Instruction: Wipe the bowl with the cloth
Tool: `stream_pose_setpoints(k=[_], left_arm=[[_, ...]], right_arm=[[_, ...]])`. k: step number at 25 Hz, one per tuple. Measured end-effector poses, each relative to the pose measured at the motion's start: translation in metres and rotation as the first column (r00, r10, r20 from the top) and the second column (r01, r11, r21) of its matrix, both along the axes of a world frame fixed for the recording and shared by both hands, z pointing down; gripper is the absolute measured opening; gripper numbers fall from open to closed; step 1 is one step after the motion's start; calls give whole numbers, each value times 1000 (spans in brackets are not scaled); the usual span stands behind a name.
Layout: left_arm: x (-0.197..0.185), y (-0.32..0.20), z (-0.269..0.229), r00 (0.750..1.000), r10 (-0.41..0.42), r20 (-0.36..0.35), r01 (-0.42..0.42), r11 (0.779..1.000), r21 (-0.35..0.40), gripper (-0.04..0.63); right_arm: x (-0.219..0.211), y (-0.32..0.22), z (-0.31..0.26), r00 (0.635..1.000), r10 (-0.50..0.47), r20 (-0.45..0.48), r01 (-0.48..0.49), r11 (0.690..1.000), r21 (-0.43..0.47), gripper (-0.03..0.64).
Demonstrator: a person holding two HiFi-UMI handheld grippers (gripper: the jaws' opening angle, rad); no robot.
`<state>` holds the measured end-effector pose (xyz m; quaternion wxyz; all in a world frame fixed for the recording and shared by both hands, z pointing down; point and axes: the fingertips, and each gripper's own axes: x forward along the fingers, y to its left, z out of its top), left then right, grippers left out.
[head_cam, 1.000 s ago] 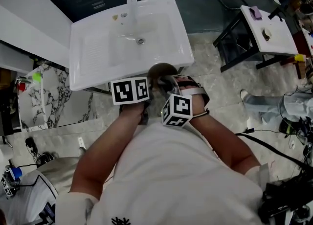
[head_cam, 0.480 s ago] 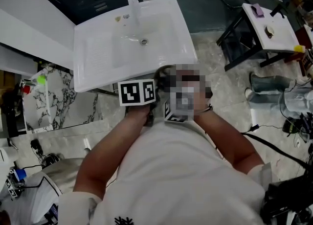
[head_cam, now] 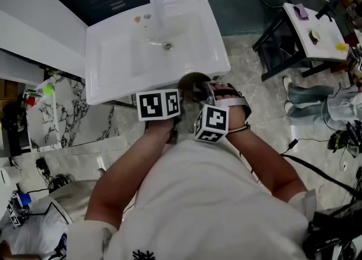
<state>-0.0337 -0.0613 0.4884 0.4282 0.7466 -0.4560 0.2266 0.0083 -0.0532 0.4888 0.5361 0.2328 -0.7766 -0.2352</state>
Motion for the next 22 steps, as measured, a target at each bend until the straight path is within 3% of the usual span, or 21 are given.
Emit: stream_pose_setpoints(k=[11, 16, 22], left_arm=[[12, -5, 2, 1000, 7, 2, -7, 1000, 7, 18], [15, -1, 0, 1000, 21, -13, -21, 1000, 3, 18], [16, 1, 2, 999, 36, -17, -36, 999, -12, 18]], right_arm=[[-10, 13, 14, 996, -44, 80, 53, 992, -114, 35], [-22, 10, 0, 991, -67, 119, 75, 995, -68, 35], [-23, -6, -15, 994, -84, 71, 81, 996, 34, 37]])
